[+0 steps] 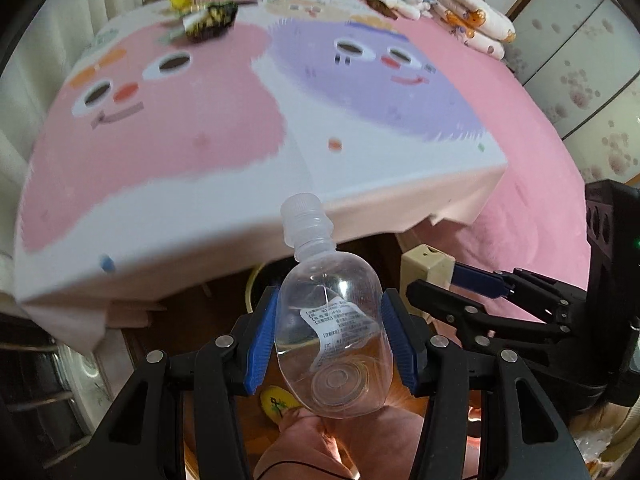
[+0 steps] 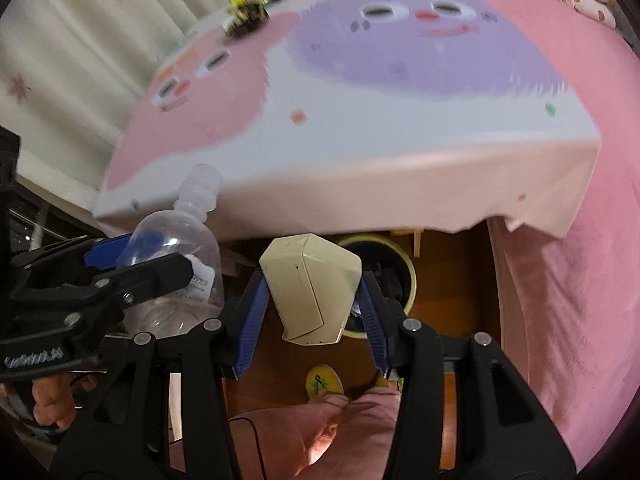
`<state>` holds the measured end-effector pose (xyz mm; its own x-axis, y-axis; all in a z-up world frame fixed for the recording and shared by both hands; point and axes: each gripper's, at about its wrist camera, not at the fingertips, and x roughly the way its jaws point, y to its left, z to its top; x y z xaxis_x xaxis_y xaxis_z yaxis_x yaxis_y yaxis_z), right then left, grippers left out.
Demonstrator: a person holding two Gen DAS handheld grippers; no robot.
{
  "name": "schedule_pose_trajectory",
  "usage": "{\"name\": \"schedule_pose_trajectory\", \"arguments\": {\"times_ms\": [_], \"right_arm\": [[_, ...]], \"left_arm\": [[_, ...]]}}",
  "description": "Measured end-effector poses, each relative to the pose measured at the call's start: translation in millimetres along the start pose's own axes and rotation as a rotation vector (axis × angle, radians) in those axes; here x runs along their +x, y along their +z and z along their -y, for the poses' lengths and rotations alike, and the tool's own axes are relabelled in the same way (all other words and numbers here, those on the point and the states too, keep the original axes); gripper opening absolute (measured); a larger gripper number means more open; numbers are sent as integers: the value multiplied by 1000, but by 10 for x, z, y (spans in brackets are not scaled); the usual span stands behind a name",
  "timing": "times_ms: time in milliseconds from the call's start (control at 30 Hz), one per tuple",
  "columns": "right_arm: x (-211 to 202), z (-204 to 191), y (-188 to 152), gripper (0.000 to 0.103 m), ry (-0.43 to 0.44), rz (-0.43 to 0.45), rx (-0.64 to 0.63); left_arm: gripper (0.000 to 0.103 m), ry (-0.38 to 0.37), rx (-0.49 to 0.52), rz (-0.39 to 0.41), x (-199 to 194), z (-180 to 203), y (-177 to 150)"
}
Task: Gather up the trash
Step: 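Carry bottle and cardboard over the bin and open both tools to drop them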
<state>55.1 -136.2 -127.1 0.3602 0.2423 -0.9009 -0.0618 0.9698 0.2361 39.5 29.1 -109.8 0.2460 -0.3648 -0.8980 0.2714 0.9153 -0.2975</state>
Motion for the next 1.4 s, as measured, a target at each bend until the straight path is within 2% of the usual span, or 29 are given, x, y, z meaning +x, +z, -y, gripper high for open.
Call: {"name": "schedule_pose_trajectory", "arguments": {"times_ms": [267,467,700,767,800,967,1233,1400], "right_arm": [[1000,480,-386,43,-26,-92,44],[1767,778,-570,43,-43,-137,43],[2410,959,-564,43,-29,-166,35],[2511,987,-552,43,-28,-175,27],[2540,989,-538,44,-28,-172,22],[2541,999,-503,54,-31,-160,12],[2308,939,-479,55,-41,-156,10],[2058,883,-421,55,-46,-164,27]], "left_arm": [[52,44,-69,-50,1058,-168,-350],[53,75,-86,-64,1807,-327,-482],[53,111,-75,-67,2363,-419,-533],[56,124,-79,-72,2482,-421,-526],[60,132,-82,-73,2529,-413,-516],[84,178,-101,-54,2558,-452,-517],[85,215,-132,-35,2250,-532,-513],[85,223,-155,-21,1915,-466,-452]]}}
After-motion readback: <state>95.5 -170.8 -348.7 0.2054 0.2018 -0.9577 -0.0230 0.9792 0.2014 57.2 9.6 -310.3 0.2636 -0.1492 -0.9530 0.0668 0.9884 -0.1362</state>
